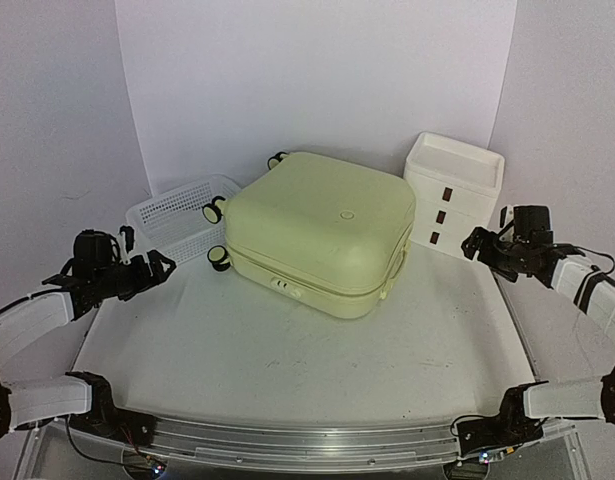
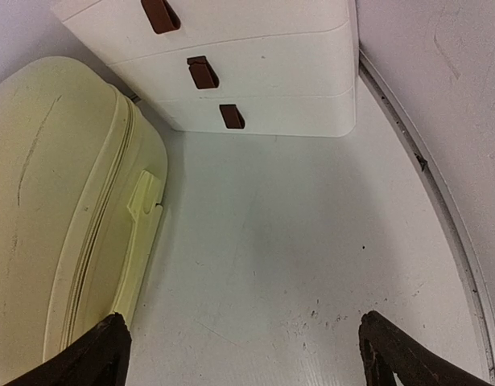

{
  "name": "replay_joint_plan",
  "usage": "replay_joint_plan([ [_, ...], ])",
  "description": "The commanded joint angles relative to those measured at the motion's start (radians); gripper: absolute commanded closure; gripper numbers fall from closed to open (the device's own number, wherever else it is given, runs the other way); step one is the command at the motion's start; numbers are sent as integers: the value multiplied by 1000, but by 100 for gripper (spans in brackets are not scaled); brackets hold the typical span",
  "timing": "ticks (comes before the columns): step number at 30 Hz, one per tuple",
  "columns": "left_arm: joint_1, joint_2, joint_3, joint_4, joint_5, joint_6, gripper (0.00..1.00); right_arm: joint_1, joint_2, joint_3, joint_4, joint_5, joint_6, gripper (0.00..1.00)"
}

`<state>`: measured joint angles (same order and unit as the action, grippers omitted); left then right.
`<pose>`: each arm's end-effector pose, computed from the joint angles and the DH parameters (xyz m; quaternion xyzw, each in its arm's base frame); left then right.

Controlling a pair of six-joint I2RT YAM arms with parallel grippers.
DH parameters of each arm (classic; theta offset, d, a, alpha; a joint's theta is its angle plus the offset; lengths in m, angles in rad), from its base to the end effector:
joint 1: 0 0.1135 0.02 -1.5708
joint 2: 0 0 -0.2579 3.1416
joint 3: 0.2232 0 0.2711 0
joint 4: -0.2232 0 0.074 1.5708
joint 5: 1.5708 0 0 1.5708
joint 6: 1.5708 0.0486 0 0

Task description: Open, take out, and arrange the luggage

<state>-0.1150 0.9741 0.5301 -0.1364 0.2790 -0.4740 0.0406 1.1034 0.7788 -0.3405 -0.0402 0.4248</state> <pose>0.2374 -0.0409 0.2013 -0.0905 0.8691 -0.2537 0.4148 0.2696 0.0129 0.2407 0.1630 0.8842 0.1185 0.4215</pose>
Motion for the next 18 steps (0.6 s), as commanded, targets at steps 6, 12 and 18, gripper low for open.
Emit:
replay_joint_plan([
  [6,1,-74,50,-14,-84,-113,0,1,41,67,8,22,38,2],
  [12,0,27,186,-9,-4,-65,1,1,78,85,45,-283,43,2],
  [18,0,234,383,-7,126,-27,1,30,150,54,126,-442,131,10],
])
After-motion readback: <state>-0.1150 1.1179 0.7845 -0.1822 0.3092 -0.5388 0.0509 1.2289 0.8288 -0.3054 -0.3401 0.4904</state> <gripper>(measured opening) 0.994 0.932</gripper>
